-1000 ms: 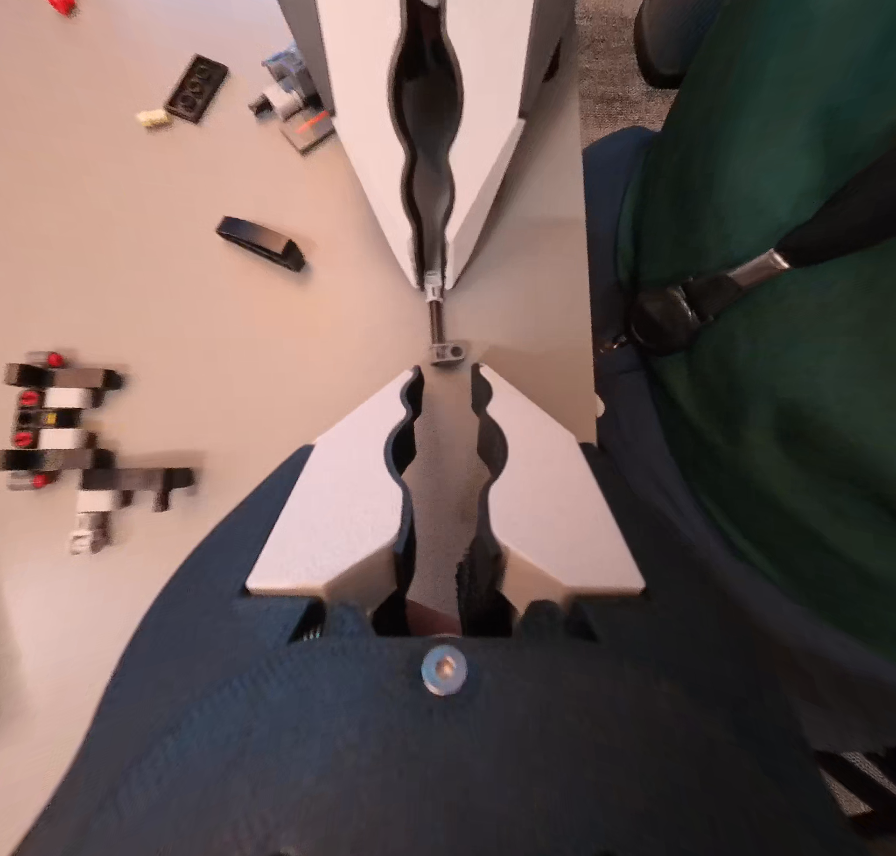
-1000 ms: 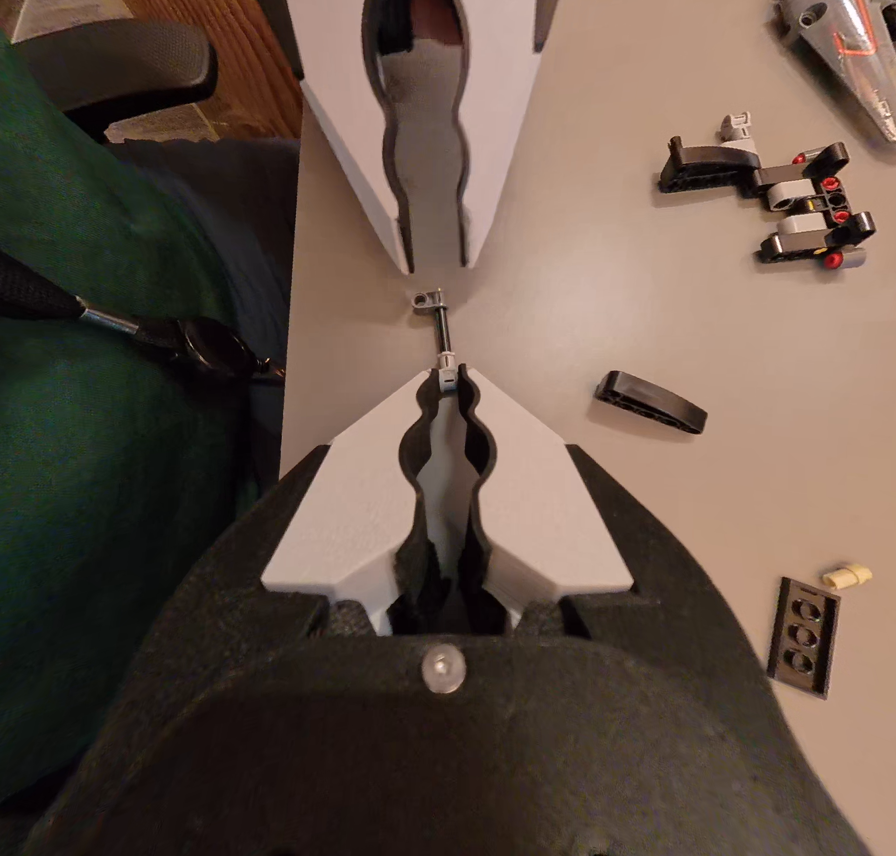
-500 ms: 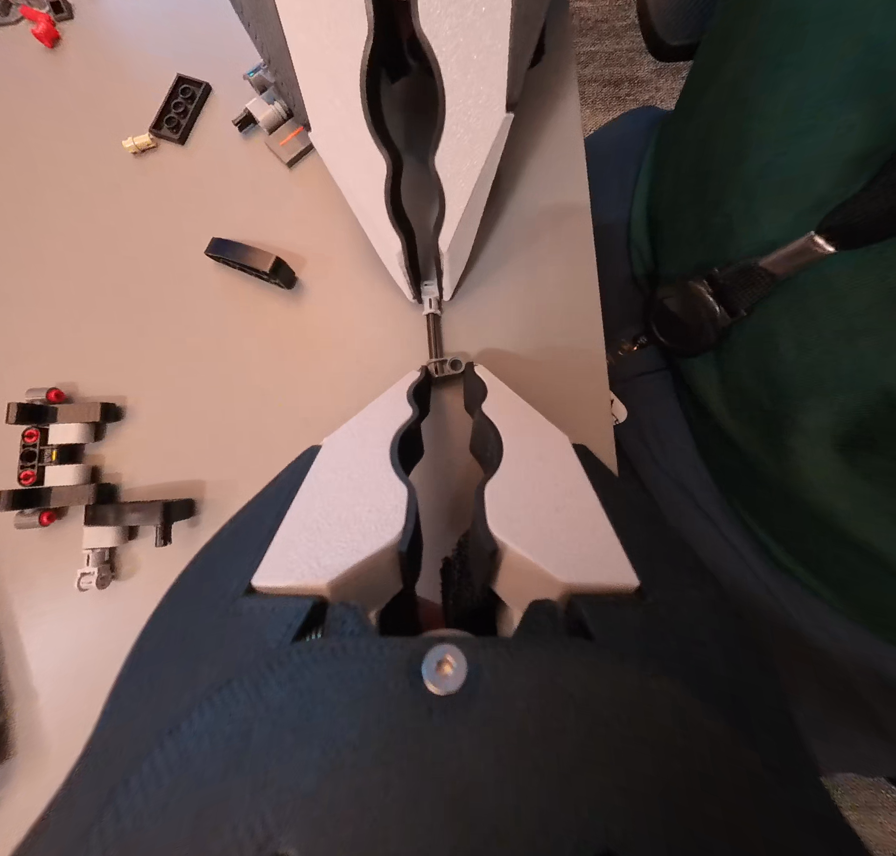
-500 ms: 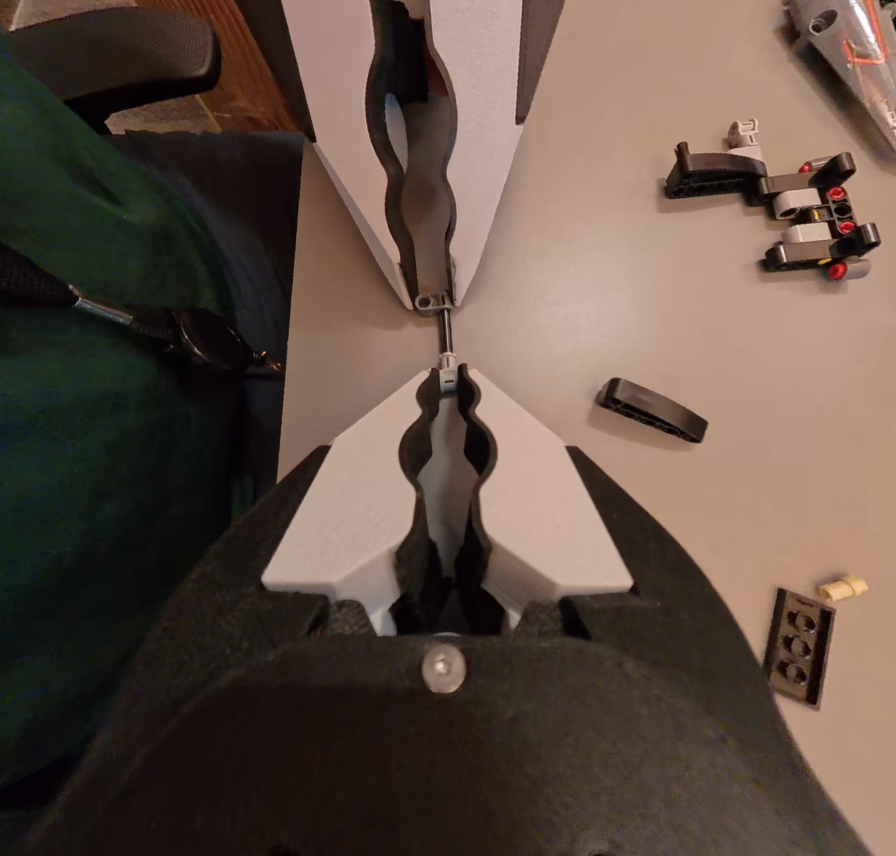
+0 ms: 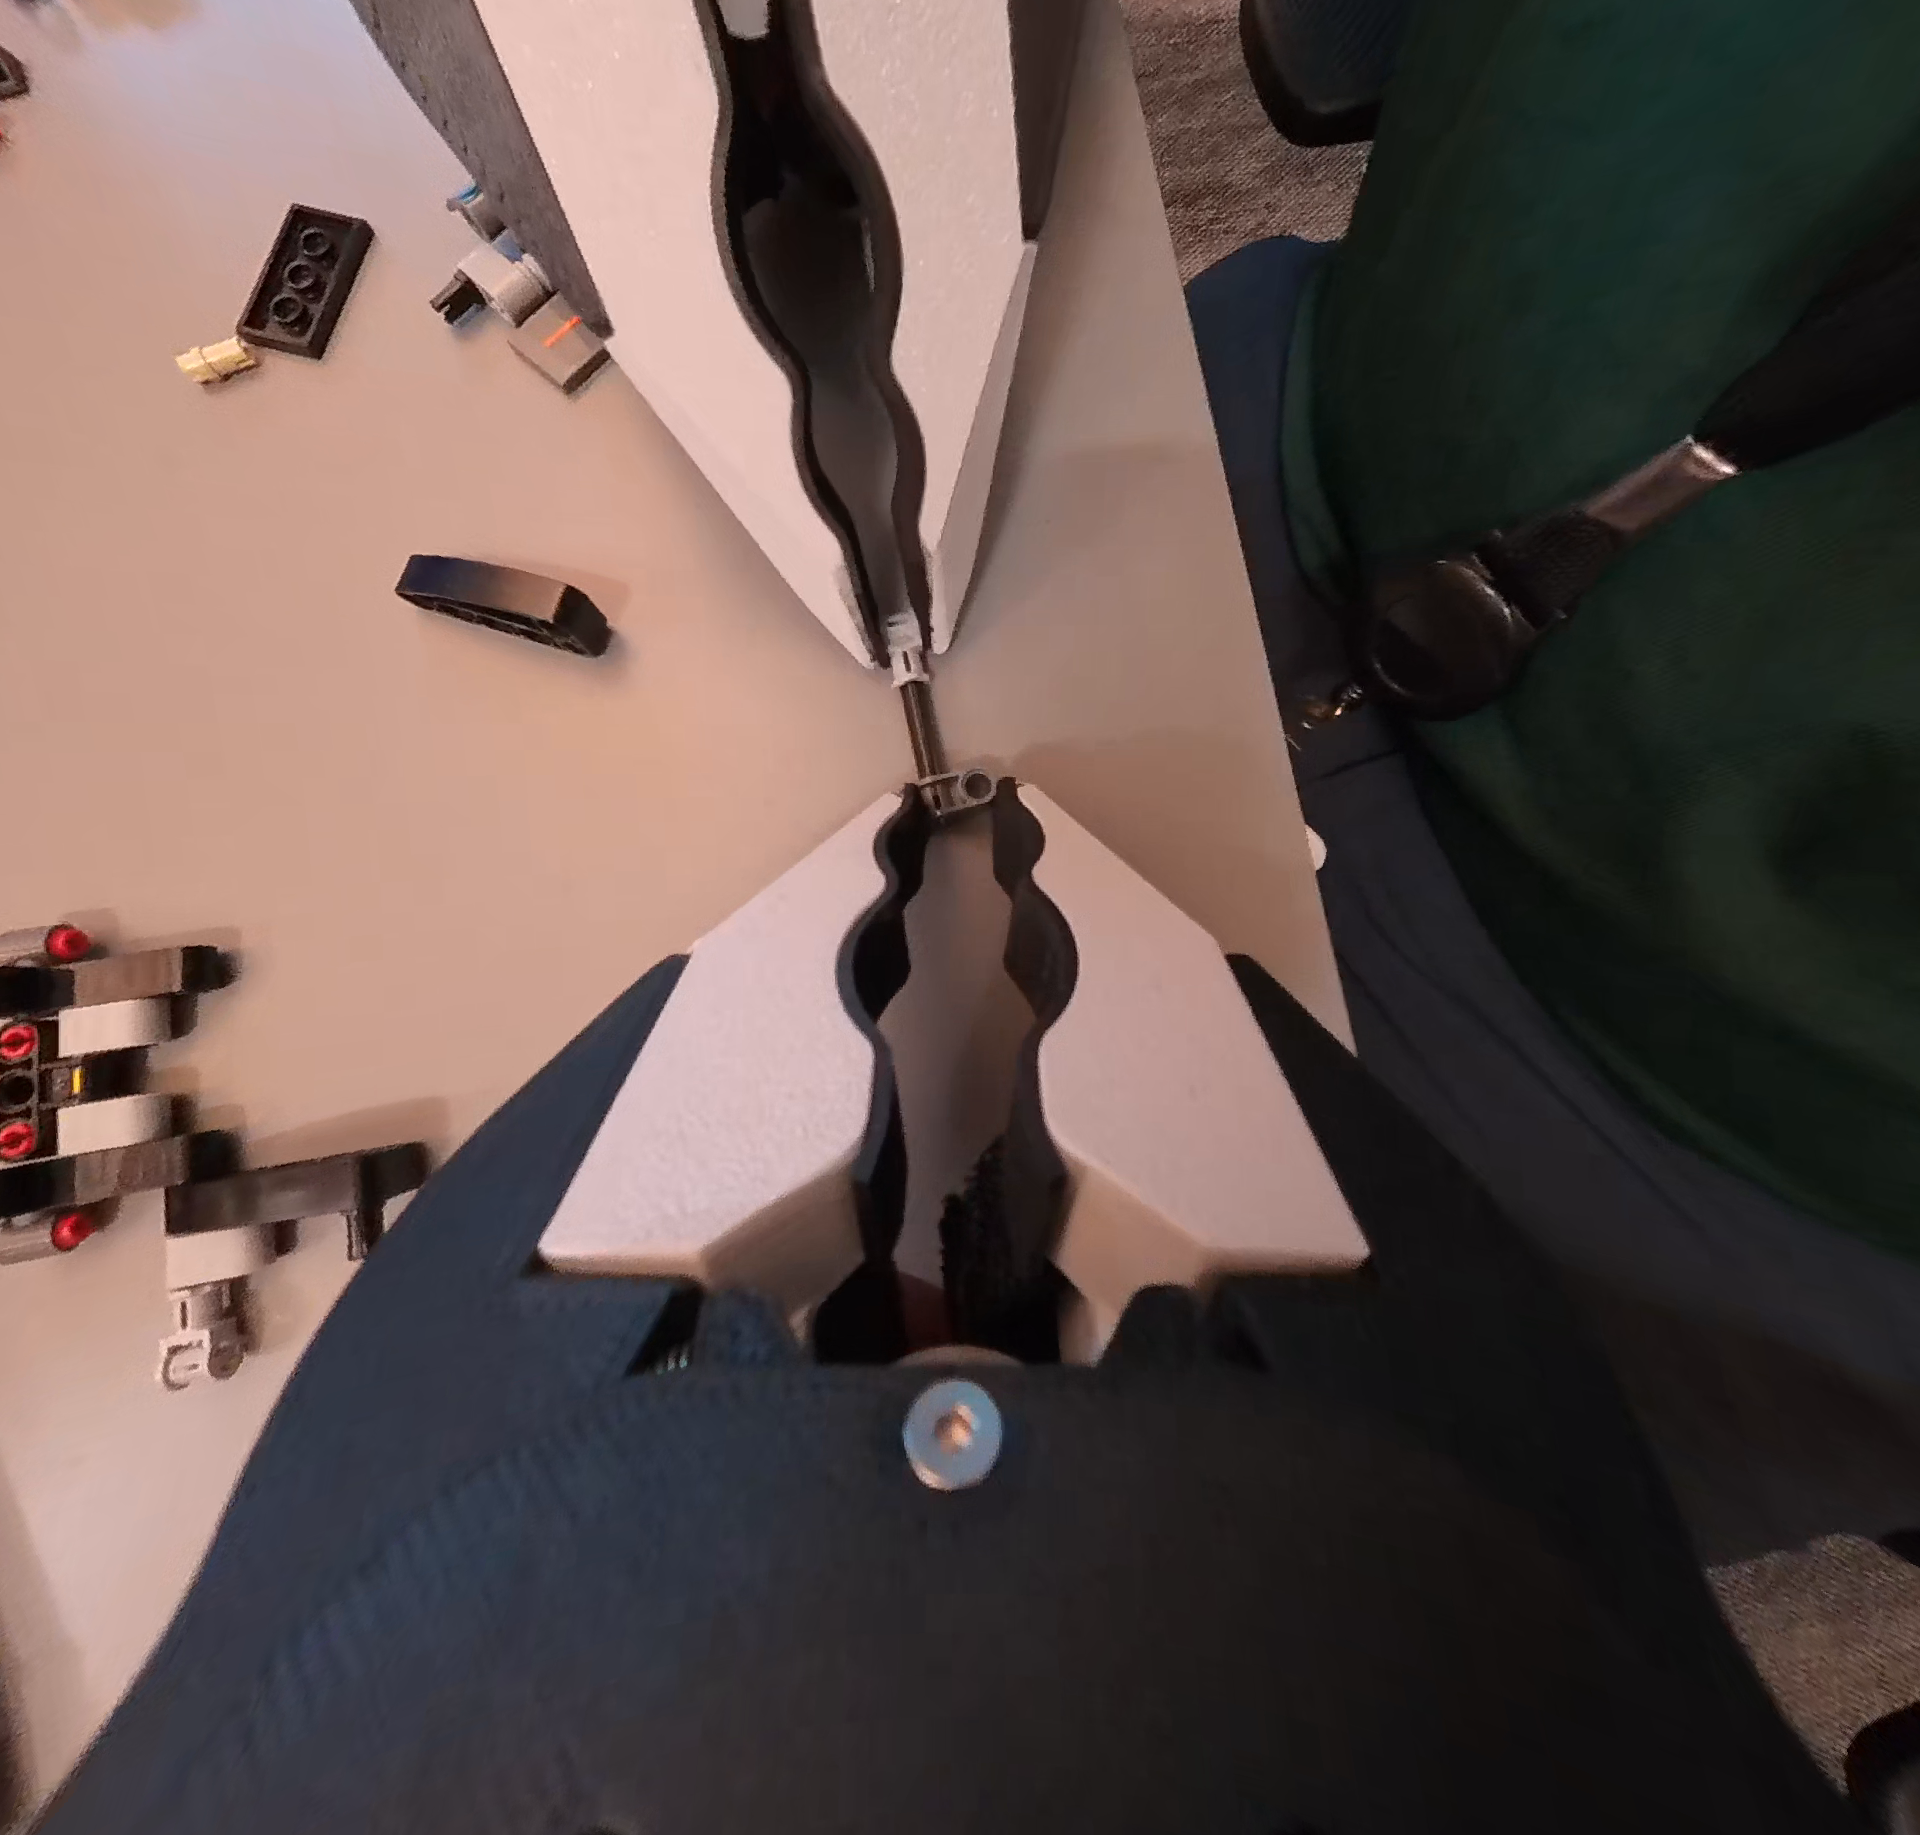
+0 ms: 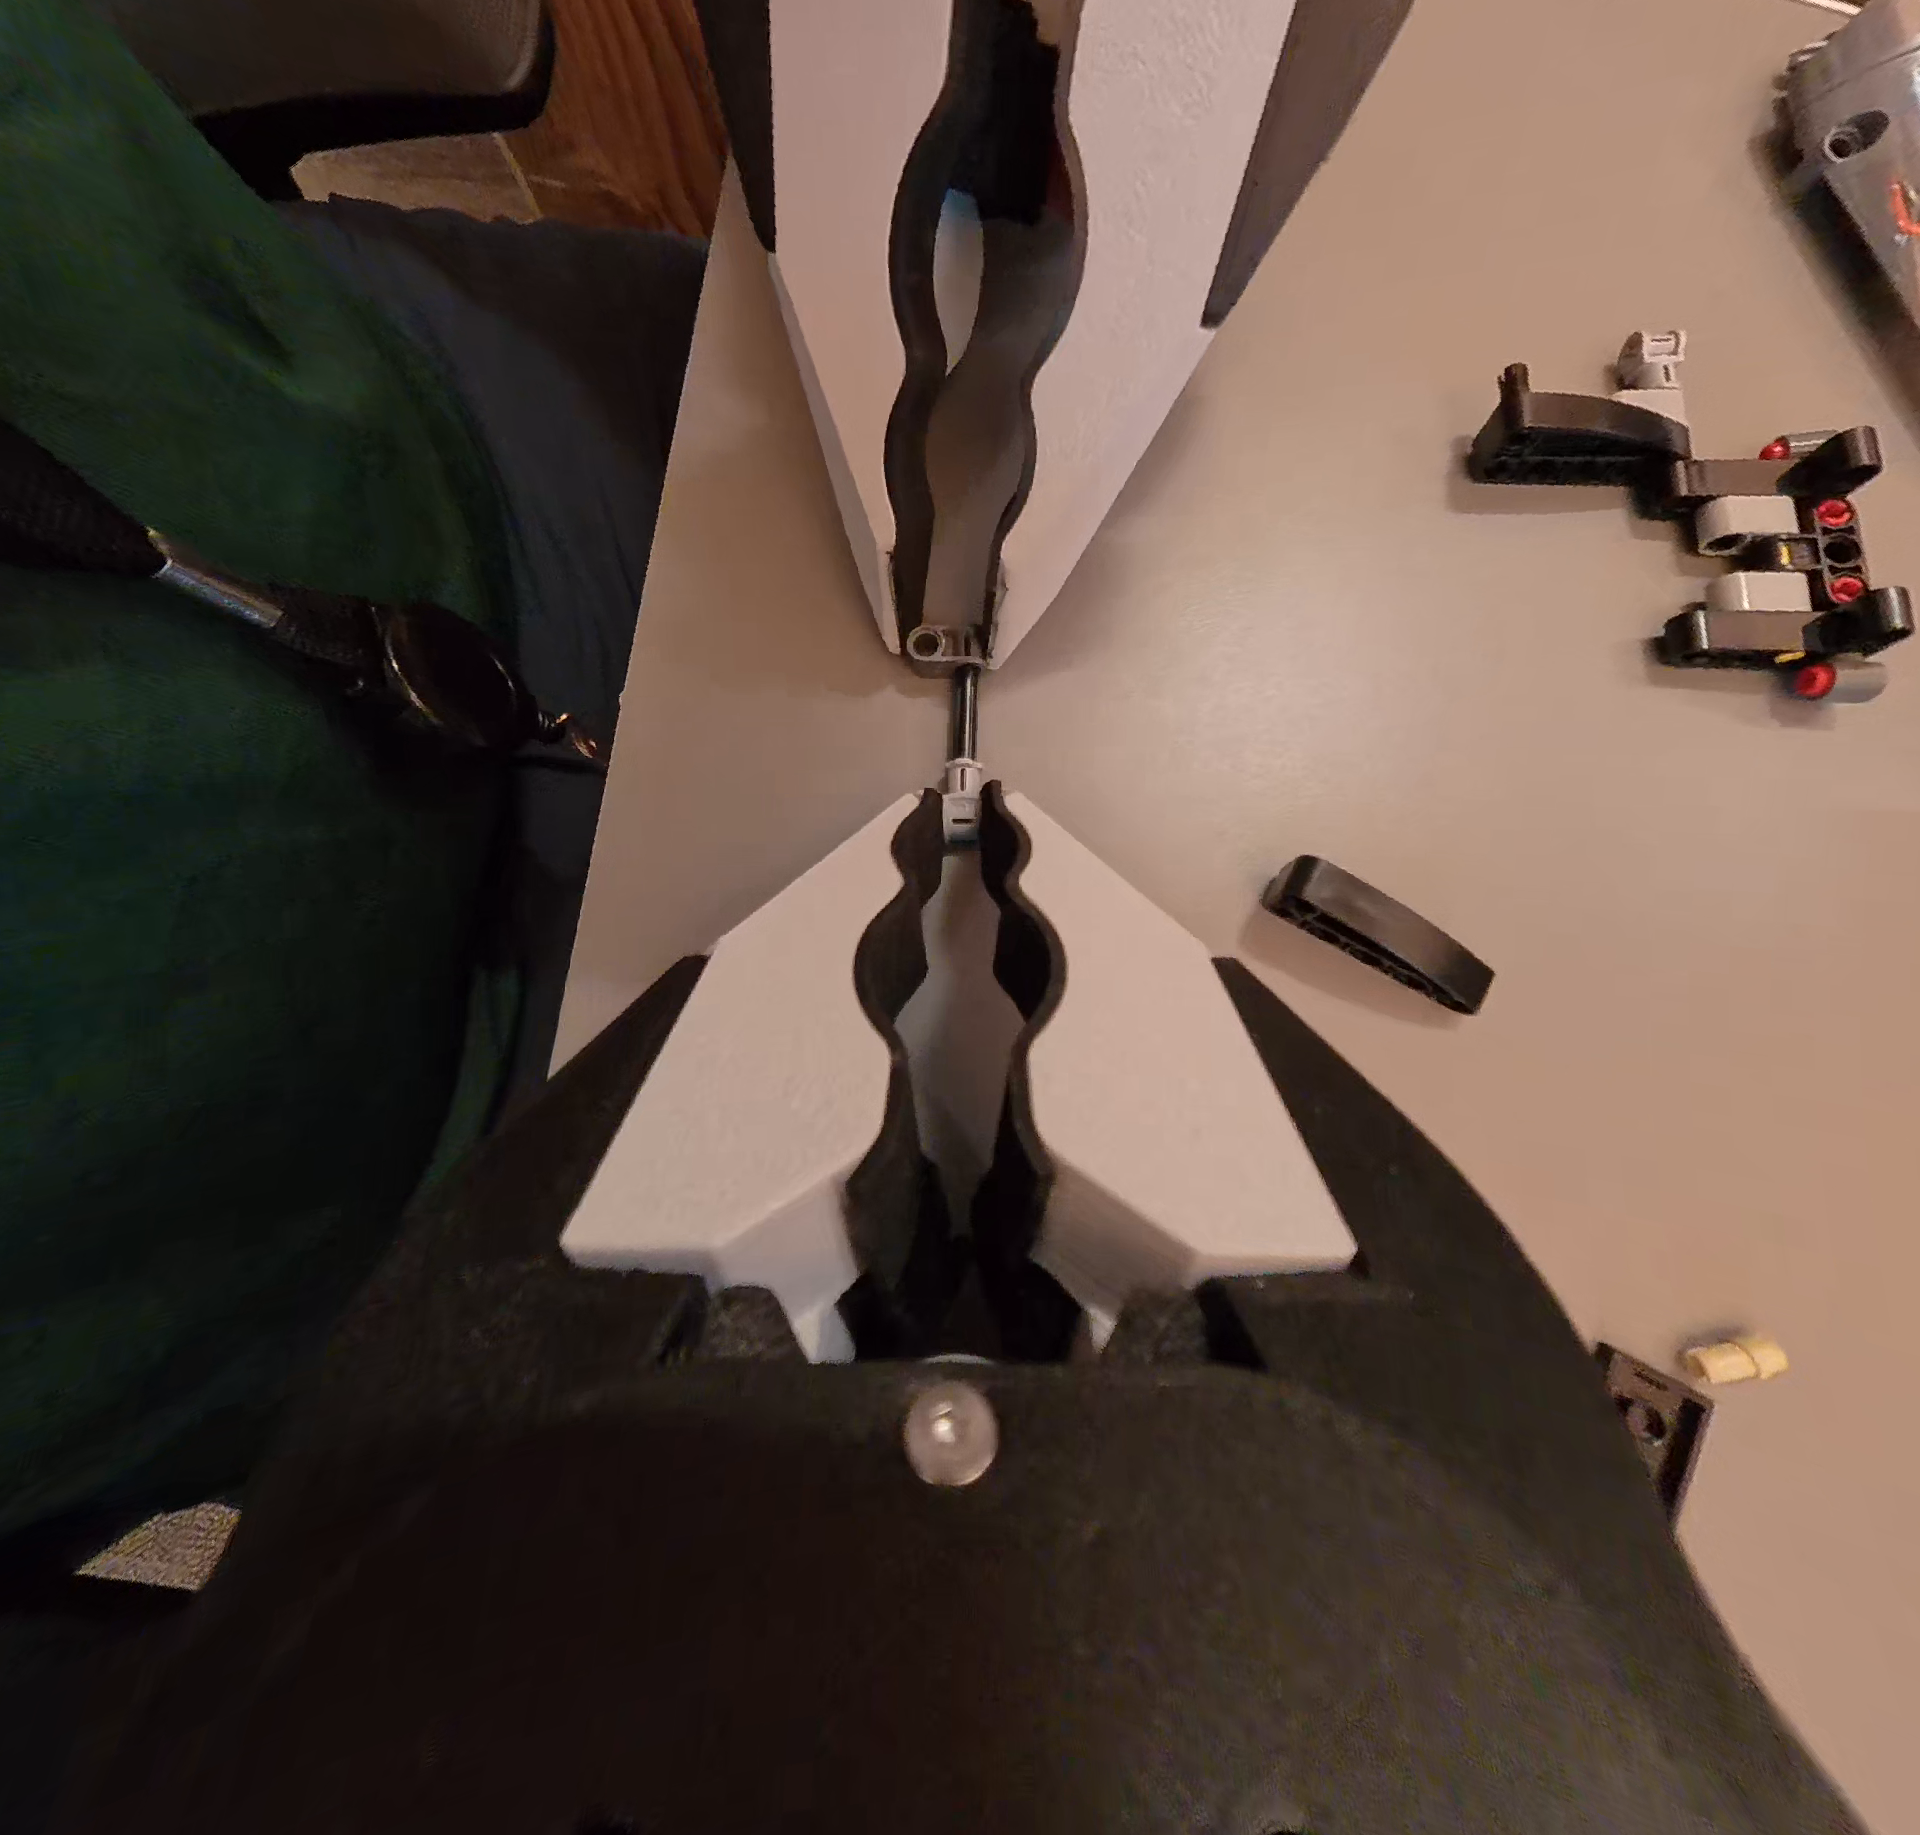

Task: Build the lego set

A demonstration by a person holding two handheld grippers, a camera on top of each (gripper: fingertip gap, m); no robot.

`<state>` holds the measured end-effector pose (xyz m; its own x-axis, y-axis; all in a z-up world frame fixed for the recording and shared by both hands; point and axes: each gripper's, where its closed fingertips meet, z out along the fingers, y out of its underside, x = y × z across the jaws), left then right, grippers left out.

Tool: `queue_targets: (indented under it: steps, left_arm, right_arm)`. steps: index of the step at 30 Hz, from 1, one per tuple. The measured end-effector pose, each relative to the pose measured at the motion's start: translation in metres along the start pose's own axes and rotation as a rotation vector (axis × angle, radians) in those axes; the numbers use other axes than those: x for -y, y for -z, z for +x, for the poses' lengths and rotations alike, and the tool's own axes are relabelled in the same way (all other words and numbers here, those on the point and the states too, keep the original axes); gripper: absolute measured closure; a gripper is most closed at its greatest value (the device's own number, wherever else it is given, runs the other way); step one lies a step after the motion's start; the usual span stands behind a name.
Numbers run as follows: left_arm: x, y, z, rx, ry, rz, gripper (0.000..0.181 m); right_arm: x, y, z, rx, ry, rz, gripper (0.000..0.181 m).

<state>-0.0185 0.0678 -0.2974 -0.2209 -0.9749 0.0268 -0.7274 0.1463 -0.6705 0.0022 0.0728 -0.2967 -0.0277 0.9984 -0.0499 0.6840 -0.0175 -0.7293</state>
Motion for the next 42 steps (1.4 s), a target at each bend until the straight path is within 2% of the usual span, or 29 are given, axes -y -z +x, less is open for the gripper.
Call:
queue_targets:
  steps: [15,24,32,42]
  left_arm:
    - [0.003,-0.003,0.002,-0.076,-0.016,0.032,0.168]
    - [-0.003,0.004,-0.001,0.150,0.128,0.008,0.169]
    - [-0.002,0.003,-0.005,0.252,0.202,-0.012,0.169]
    - [-0.002,0.002,-0.009,0.233,0.172,0.019,0.170]
  right_arm:
    - [0.000,-0.001,0.002,0.002,0.011,0.005,0.176]
    - [0.001,0.000,0.004,-0.056,-0.056,0.012,0.175]
    - [0.001,0.000,0.004,-0.081,-0.078,0.014,0.175]
    - [0.002,-0.001,0.004,-0.083,-0.022,0.009,0.176]
